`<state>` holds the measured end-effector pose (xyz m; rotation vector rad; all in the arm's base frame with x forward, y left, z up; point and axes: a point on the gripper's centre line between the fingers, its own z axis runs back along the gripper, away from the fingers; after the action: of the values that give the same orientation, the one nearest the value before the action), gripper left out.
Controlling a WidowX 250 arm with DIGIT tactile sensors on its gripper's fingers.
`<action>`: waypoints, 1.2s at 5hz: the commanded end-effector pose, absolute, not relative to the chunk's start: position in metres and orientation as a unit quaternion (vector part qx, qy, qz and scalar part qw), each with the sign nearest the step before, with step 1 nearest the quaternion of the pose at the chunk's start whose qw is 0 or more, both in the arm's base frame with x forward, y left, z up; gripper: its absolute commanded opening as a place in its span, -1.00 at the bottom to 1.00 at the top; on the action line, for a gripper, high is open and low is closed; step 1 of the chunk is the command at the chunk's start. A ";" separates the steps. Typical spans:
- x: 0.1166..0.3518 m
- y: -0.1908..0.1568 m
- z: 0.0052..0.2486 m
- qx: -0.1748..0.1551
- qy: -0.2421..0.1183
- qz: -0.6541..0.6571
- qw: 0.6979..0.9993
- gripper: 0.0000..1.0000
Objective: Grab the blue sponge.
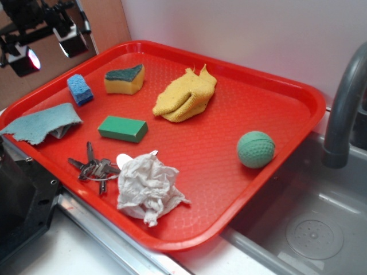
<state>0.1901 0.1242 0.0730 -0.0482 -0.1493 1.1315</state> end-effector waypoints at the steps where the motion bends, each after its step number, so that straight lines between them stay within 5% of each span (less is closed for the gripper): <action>1: 0.223 0.148 0.044 0.043 -0.083 0.513 0.853 1.00; 3: 0.223 0.143 0.007 0.057 -0.050 0.493 0.867 1.00; 4: 0.220 0.139 -0.013 0.071 -0.030 0.482 0.873 0.63; 5: 0.220 0.138 -0.012 0.069 -0.032 0.476 0.876 -1.00; 6: 0.219 0.140 -0.012 0.065 -0.030 0.461 0.884 -1.00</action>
<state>0.2459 0.1404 0.0015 0.1295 -0.1439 0.9711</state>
